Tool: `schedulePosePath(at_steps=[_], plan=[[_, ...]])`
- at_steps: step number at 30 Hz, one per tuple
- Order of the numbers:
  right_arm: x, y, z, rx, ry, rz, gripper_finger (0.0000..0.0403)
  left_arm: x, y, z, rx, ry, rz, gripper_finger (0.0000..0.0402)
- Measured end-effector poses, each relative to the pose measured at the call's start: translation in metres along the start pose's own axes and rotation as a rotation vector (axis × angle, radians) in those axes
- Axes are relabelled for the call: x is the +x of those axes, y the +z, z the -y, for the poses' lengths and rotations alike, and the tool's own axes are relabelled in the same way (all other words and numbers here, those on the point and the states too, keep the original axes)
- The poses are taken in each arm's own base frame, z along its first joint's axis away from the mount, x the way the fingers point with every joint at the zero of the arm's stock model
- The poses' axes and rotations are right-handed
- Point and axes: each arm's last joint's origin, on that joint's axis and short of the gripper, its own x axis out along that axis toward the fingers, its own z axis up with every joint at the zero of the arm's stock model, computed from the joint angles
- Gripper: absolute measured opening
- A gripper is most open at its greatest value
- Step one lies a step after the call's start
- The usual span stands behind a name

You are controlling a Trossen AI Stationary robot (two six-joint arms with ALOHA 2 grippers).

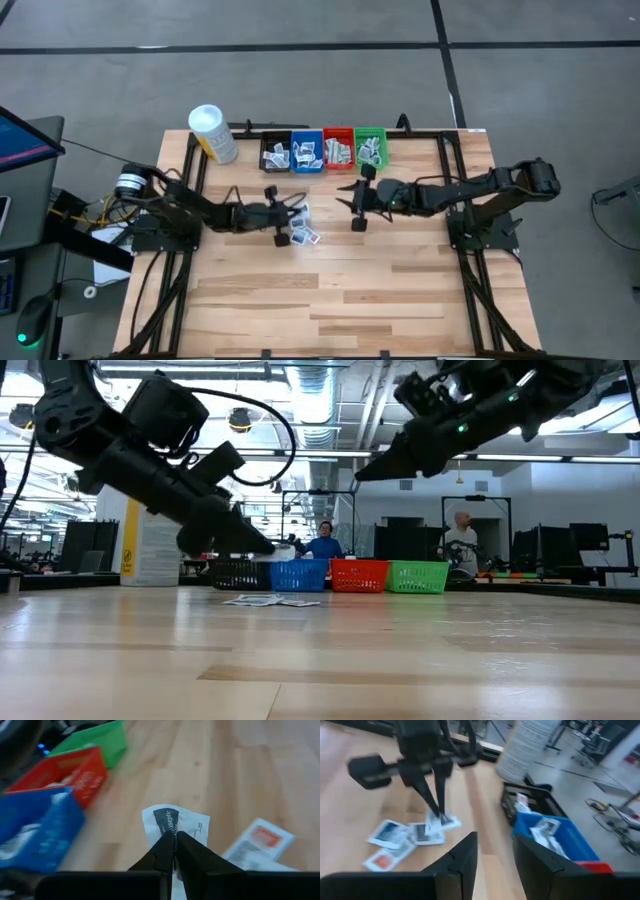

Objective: Pick & Place First Aid Supplies
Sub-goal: Put the gray towelette pack into the blue bin

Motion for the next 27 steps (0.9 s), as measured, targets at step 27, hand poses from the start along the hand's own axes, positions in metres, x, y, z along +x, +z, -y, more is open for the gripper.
schedulePosePath(at_steps=[27], plan=[[0.01, -0.03, 0.062, -0.048, -0.163, -0.176, 0.0118, -0.008, 0.021, -0.149, -0.149, 0.193, 0.214, 0.002]])
